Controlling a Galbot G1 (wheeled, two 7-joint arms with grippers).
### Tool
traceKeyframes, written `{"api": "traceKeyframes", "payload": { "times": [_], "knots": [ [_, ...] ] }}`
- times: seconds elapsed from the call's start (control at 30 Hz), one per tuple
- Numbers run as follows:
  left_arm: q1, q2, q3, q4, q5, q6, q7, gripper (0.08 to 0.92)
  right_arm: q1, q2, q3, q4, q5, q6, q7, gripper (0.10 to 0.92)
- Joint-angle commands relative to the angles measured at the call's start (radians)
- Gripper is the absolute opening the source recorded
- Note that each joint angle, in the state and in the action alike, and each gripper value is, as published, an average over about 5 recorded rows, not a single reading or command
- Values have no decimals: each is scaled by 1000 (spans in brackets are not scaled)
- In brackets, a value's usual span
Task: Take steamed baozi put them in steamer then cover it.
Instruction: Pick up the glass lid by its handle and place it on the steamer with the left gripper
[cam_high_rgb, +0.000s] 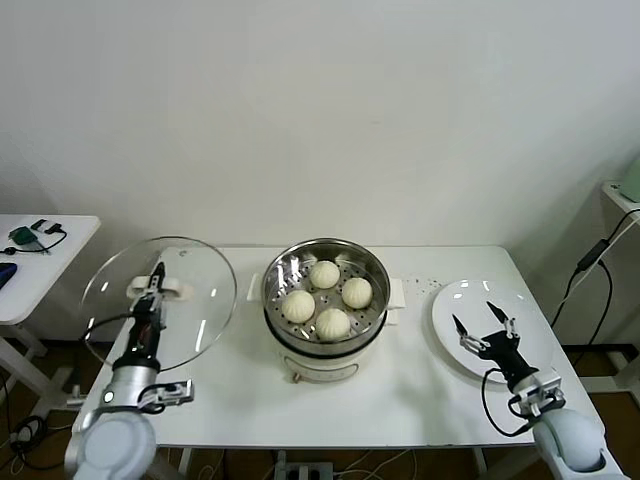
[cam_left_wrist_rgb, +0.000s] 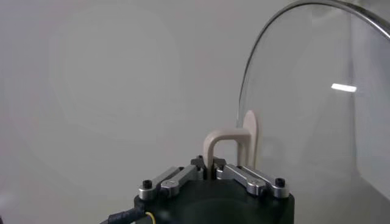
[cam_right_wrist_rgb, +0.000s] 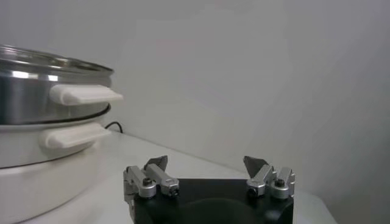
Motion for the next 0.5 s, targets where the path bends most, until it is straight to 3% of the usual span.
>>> {"api": "traceKeyframes", "payload": {
  "times": [0.03,0.27,0.5],
  "knots": [
    [-312,63,491,-107,35,391,317,150,26,7,-12,-17,-26,0,7,823],
    [-532,-79,648,16,132,401,441,150,14,14,8,-23,-43,5,9,823],
    [-594,-266,731,154,224,401,466,150,-6,17,39,-28,-56,14,6,823]
  ]
}}
